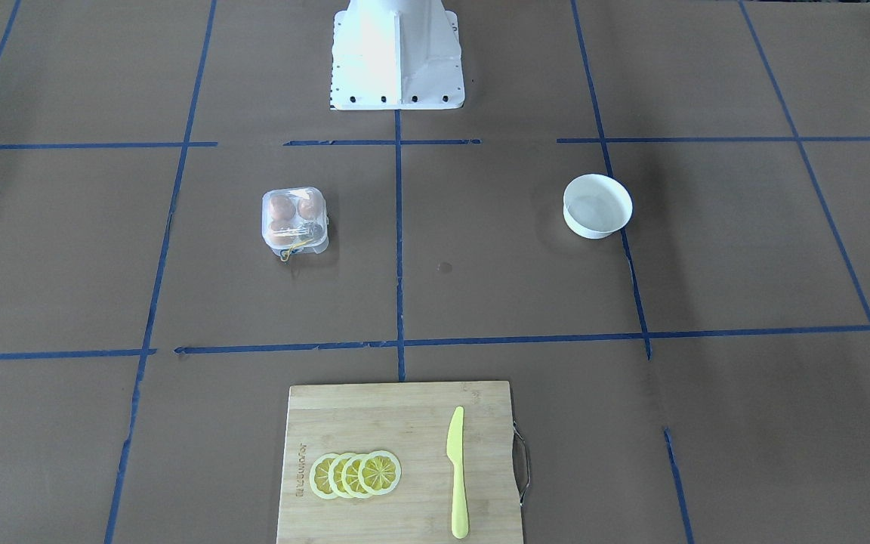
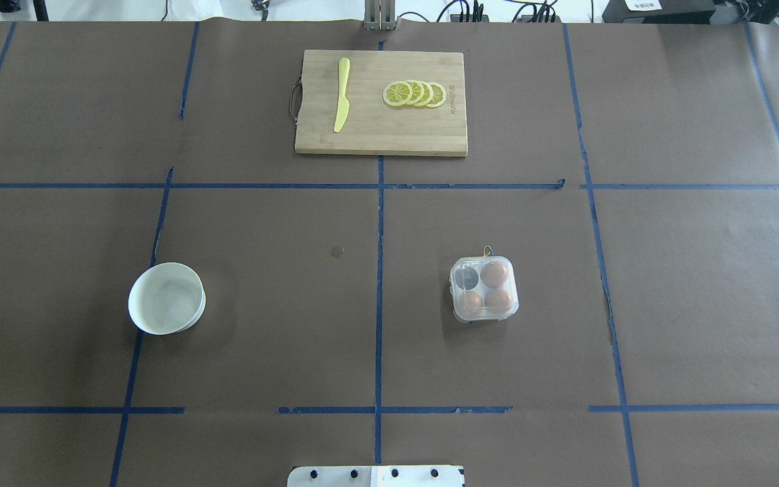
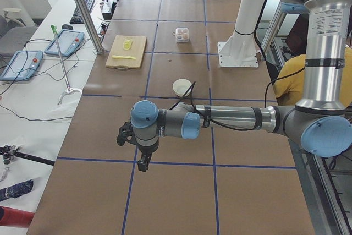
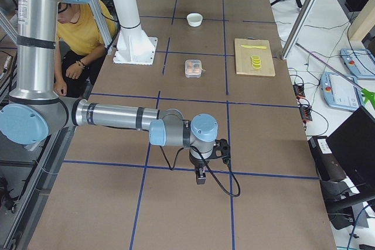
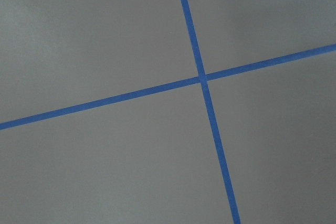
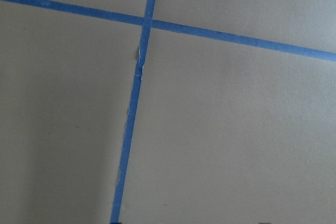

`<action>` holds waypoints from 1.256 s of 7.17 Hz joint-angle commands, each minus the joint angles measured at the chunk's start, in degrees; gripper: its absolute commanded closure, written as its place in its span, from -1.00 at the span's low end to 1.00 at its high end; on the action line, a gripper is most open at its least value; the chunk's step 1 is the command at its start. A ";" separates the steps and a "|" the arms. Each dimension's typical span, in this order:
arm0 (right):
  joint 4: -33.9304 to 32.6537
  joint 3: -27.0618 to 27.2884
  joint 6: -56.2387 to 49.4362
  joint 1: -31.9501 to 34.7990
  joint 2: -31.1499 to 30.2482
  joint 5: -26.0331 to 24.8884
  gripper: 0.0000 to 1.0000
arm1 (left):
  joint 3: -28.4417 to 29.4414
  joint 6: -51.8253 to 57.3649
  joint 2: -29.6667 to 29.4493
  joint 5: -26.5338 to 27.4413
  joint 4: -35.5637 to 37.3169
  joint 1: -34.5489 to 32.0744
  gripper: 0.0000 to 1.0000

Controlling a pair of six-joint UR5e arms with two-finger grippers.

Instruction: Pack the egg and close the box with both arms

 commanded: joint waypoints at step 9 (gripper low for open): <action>0.10 0.05 0.44 0.10 0.18 0.25 -1.00 | 0.55 0.00 0.53 -0.87 -1.24 -0.08 -1.00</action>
